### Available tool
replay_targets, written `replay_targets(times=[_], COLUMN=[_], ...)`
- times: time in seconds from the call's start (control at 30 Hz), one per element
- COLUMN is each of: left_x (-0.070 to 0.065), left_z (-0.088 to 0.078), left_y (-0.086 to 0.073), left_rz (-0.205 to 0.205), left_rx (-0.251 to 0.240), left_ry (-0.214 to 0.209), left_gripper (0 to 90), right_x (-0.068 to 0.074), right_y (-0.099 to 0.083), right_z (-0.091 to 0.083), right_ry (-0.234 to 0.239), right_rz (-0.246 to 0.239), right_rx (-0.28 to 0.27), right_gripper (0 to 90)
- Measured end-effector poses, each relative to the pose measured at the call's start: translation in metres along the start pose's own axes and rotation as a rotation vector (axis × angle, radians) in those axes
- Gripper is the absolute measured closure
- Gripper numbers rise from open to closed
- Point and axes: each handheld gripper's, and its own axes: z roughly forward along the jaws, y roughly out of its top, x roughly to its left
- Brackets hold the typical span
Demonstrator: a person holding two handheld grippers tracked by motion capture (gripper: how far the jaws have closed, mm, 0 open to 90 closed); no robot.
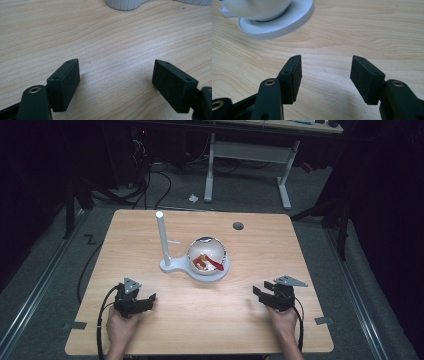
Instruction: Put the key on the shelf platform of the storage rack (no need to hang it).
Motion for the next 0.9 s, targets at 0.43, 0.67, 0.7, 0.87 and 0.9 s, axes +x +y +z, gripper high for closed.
replay_targets(times=[0.43, 0.67, 0.7, 0.87, 0.9], left_x=[0.0, 0.0, 0.0, 0.0, 0.0], left_z=[0.0, 0.0, 0.0, 0.0, 0.0], left_y=[0.0, 0.0, 0.0, 0.0, 0.0], left_rz=[-0.001, 0.0, 0.0, 0.0, 0.0], left_rx=[0.0, 0.0, 0.0, 0.0, 0.0], left_ry=[0.0, 0.0, 0.0, 0.0, 0.0], left_gripper=[22.5, 22.4, 22.4, 22.4, 22.4], right_x=[0.002, 0.005, 0.005, 0.007, 0.007], right_y=[-0.005, -0.007, -0.007, -0.007, -0.007], right_z=[0.015, 0.021, 0.021, 0.021, 0.021], right_ry=[-0.055, -0.087, -0.091, -0.1, -0.101], right_rz=[-0.041, -0.08, -0.084, -0.103, -0.108], right_rx=[0.047, 0.085, 0.083, 0.092, 0.092], right_gripper=[41.7, 40.6, 40.7, 40.1, 40.0])
